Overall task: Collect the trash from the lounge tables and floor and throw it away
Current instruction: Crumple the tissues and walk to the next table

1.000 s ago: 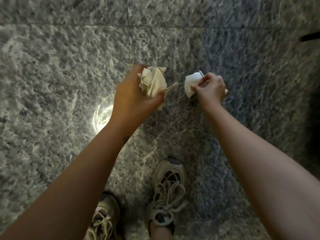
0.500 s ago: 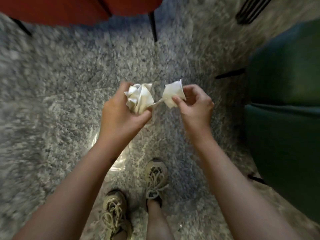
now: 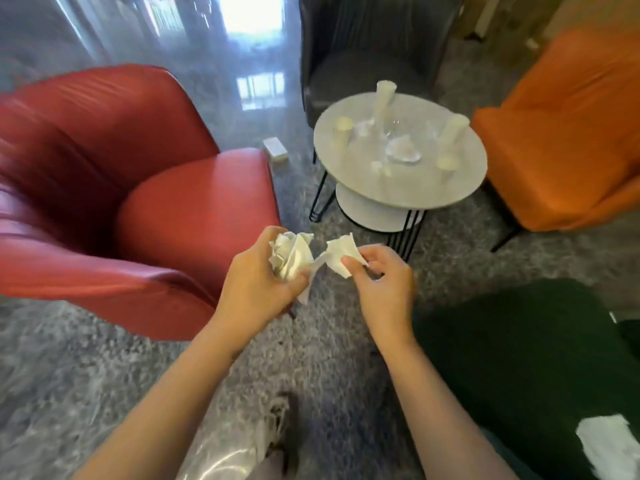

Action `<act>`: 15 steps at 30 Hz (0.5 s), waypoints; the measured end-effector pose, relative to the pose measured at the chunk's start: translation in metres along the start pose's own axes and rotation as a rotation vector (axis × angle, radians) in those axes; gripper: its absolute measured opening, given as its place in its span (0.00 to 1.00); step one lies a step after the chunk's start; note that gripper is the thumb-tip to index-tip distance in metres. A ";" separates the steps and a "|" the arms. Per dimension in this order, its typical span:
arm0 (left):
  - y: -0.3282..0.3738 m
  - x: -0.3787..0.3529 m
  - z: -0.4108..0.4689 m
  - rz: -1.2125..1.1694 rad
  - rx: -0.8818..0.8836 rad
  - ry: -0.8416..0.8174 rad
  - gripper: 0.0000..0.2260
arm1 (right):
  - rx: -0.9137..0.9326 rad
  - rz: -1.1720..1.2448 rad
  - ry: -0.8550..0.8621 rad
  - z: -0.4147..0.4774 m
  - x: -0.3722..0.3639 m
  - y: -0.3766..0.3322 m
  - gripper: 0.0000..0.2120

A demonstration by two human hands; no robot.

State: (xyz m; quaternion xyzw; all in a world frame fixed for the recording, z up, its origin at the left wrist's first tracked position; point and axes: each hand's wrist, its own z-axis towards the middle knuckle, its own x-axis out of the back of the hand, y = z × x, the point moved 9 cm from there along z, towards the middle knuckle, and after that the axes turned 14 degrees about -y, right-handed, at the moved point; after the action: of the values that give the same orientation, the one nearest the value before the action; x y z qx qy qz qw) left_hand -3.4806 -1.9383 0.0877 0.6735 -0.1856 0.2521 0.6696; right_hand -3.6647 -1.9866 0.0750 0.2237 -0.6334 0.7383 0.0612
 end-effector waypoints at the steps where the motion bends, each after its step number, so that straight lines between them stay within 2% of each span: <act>1: 0.011 0.010 0.013 0.010 -0.009 0.007 0.16 | 0.013 -0.017 0.015 0.014 0.008 -0.011 0.03; 7: 0.047 0.051 0.116 -0.005 -0.073 0.029 0.20 | 0.038 -0.070 0.084 0.111 0.031 -0.036 0.04; 11: 0.038 0.055 0.202 0.003 -0.072 -0.044 0.16 | -0.036 -0.115 0.121 0.181 0.035 -0.023 0.05; 15: 0.037 0.039 0.285 0.003 -0.086 -0.157 0.17 | -0.089 -0.125 0.170 0.234 0.047 -0.001 0.06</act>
State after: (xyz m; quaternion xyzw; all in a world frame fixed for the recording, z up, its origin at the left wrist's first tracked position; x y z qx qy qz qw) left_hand -3.4453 -2.2201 0.1477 0.6617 -0.2490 0.1912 0.6808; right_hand -3.6472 -2.2211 0.1182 0.1964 -0.6430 0.7204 0.1703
